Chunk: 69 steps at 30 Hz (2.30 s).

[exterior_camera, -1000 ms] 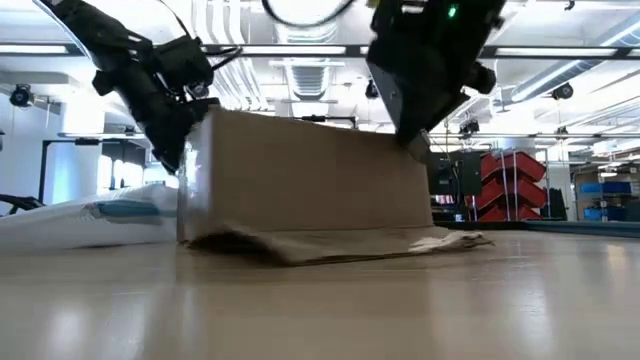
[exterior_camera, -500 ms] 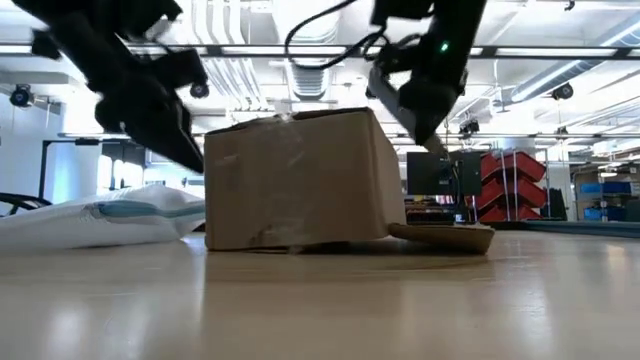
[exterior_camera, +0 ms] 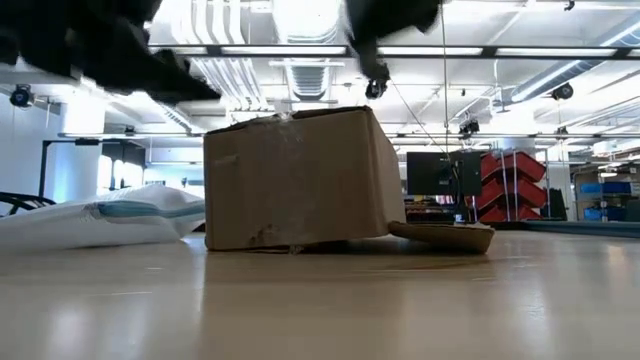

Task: Unpack boxes
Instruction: Break down the cardboard box until it is fully flat

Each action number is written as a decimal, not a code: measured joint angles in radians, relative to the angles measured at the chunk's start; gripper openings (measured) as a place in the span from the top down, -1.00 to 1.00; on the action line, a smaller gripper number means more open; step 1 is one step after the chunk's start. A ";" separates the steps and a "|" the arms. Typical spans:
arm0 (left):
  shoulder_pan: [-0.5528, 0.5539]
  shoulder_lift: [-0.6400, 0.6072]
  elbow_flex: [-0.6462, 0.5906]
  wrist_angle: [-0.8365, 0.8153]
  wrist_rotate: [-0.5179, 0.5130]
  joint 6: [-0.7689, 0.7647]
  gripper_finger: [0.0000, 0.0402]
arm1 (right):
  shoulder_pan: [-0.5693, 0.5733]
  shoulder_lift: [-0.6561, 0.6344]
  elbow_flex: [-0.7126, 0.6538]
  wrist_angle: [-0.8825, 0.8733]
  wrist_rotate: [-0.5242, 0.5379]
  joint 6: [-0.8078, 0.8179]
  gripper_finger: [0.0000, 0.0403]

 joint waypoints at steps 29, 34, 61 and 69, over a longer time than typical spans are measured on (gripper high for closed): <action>0.039 0.313 -0.026 0.312 -0.036 -0.001 0.07 | -0.030 0.251 -0.019 0.552 -0.065 -0.296 0.75; 0.040 0.311 -0.028 0.314 -0.036 -0.002 0.09 | -0.033 0.255 -0.026 0.529 -0.065 -0.296 0.75; 0.040 0.311 -0.028 0.296 -0.029 -0.005 0.10 | -0.022 0.236 -0.027 0.424 -0.026 -0.268 0.75; 0.039 0.311 -0.028 0.281 -0.035 -0.008 0.10 | 0.011 0.181 -0.034 0.282 0.008 -0.203 0.75</action>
